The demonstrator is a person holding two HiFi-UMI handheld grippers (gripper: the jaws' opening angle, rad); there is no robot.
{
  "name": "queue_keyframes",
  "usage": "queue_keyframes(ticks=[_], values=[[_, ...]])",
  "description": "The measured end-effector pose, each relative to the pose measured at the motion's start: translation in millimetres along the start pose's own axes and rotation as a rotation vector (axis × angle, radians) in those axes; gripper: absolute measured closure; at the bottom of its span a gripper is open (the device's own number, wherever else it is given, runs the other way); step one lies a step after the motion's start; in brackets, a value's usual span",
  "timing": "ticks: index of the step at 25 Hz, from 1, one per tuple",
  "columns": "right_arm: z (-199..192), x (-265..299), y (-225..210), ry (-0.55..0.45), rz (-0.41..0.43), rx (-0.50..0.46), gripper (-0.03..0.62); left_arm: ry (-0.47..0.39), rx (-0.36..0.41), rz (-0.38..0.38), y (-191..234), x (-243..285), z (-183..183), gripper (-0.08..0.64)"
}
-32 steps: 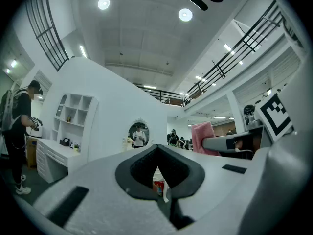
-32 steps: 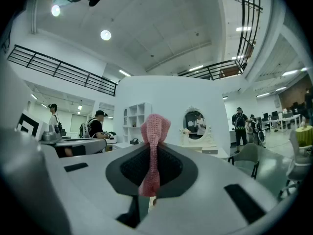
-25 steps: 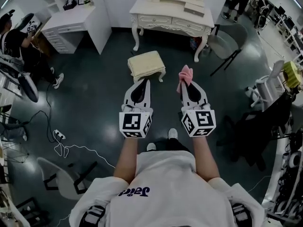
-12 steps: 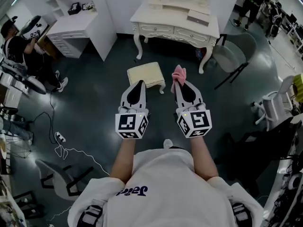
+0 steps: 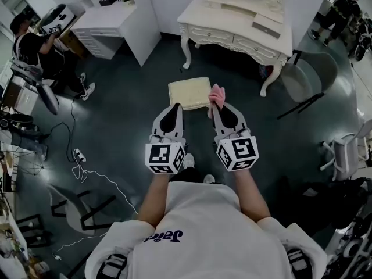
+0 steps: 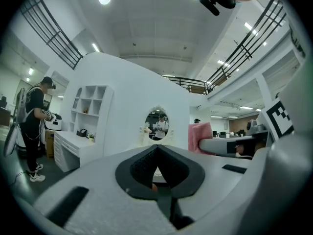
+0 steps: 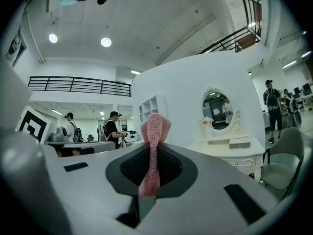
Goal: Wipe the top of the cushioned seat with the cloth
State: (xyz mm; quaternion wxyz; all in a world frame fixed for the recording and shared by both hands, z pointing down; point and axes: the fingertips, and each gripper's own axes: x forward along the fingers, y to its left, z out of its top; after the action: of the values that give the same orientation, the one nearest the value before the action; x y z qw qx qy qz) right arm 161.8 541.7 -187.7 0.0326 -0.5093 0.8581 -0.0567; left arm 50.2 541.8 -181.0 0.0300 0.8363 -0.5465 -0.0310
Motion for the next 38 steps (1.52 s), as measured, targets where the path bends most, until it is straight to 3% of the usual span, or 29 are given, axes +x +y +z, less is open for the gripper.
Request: queue_keyframes(ticks=[12, 21, 30, 33, 38], values=[[-20, 185, -13, 0.072, 0.022, -0.009, 0.572, -0.009, -0.040, 0.035, 140, 118, -21, 0.549], [-73, 274, -45, 0.202, 0.015, 0.020, 0.572, 0.085, -0.108, 0.057, 199, 187, -77, 0.549], [-124, 357, -148, 0.308, 0.092, 0.056, 0.572, 0.172, -0.170, 0.152, 205, 302, -147, 0.549], [-147, 382, -195, 0.364, 0.112, 0.107, 0.572, 0.195, -0.149, 0.170, 200, 348, -173, 0.549], [-225, 414, -247, 0.527, 0.143, 0.185, 0.572, 0.219, -0.165, 0.264, 219, 396, -233, 0.549]])
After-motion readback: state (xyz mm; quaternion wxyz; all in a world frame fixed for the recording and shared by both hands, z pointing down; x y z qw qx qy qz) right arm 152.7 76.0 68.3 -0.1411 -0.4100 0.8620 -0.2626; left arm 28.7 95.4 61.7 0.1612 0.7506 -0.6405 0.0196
